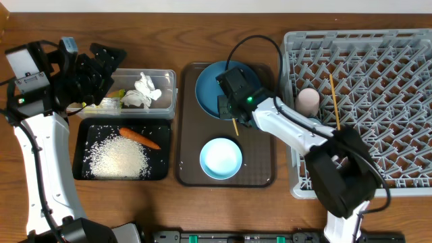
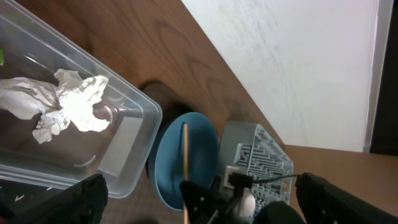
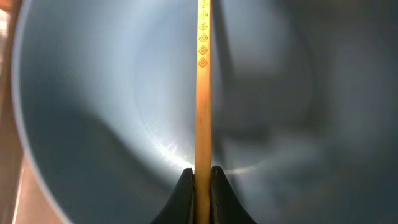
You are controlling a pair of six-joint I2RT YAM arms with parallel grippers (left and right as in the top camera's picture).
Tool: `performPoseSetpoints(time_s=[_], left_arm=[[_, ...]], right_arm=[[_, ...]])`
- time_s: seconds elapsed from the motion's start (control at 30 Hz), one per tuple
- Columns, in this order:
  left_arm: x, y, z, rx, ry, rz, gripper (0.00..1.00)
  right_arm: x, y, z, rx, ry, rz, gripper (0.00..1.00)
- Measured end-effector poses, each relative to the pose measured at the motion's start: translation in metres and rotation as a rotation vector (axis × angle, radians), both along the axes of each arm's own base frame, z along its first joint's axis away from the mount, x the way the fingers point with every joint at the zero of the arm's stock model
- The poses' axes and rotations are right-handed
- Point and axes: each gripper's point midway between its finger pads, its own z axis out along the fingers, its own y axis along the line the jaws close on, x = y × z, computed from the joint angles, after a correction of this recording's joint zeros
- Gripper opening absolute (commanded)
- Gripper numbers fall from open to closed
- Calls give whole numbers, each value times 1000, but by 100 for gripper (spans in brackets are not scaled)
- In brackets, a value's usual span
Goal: Sort waste into correct bins and load items into the dishwasher rack
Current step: 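Carry the second chopstick right over the grey rack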
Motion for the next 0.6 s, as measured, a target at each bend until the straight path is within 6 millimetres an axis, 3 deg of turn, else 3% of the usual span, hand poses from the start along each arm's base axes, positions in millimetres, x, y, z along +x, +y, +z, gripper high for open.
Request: performPoseSetpoints(time_s=[0.07,0.23,0.37,0.47,0.6], left_arm=[[0,0,0,0,0,0,98],[0,0,0,0,0,0,98],[0,0,0,0,0,0,98],[0,0,0,0,0,0,98],[0,0,0,0,0,0,98]], right_arm=[[1,0,18,13,-31,12,1],[0,-6,91,52,-162,70,1],[-5,-37,134,13,-222,79,1],[-6,-73,143,-51,-216,39,1],[-5,-126,136,-156,-161,-10,1]])
